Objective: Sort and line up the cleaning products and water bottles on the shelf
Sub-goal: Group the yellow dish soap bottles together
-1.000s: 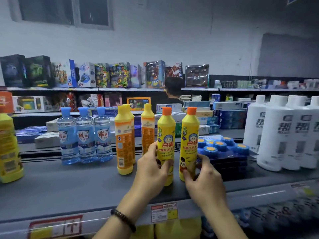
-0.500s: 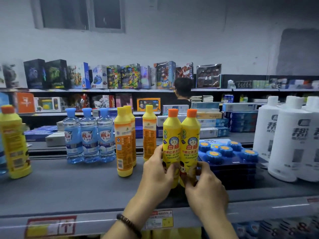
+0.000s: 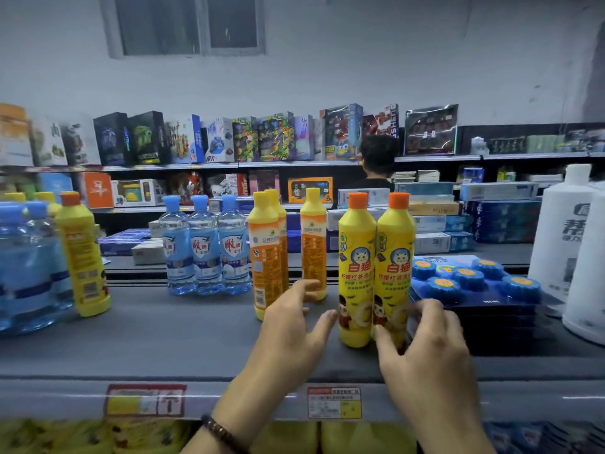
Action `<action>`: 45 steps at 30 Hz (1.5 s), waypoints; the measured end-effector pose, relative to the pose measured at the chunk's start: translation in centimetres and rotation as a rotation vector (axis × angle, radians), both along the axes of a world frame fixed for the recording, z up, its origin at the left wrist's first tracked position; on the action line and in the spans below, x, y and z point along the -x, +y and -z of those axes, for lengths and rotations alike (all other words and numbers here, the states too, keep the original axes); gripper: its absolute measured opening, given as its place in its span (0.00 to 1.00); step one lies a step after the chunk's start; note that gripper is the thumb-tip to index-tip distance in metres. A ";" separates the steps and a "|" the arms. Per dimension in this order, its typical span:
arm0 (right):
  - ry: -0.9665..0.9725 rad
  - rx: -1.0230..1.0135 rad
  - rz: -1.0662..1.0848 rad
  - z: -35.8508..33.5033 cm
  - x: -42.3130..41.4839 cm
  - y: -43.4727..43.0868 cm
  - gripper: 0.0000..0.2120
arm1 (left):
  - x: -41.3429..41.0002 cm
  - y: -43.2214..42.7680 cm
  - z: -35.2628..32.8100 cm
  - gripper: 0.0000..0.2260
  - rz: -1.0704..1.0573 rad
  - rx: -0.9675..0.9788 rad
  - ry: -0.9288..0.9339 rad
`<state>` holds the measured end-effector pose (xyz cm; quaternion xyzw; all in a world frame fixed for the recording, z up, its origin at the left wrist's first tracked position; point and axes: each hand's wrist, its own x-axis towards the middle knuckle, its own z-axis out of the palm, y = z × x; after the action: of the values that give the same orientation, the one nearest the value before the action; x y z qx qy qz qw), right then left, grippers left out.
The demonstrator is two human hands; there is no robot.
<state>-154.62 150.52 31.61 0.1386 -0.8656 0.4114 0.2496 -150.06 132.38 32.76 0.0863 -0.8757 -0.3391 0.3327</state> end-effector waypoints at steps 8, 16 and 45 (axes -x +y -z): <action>-0.090 -0.238 -0.359 -2.6 -6.3 -9.5 0.11 | -10.4 -11.3 -0.7 0.15 -0.261 0.335 -0.290; -0.166 -0.475 -0.634 -4.4 -12.9 -25.2 0.20 | -20.4 -23.8 -1.5 0.19 -0.540 0.491 -0.515; -0.358 -0.166 -0.553 -4.7 -13.0 -51.1 0.27 | -25.0 -36.6 -1.6 0.22 -0.476 0.571 -0.698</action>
<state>-141.58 99.44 36.33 0.3136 -0.8559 0.4093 -0.0398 -125.02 95.78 34.32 0.2971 -0.9485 0.0478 0.0986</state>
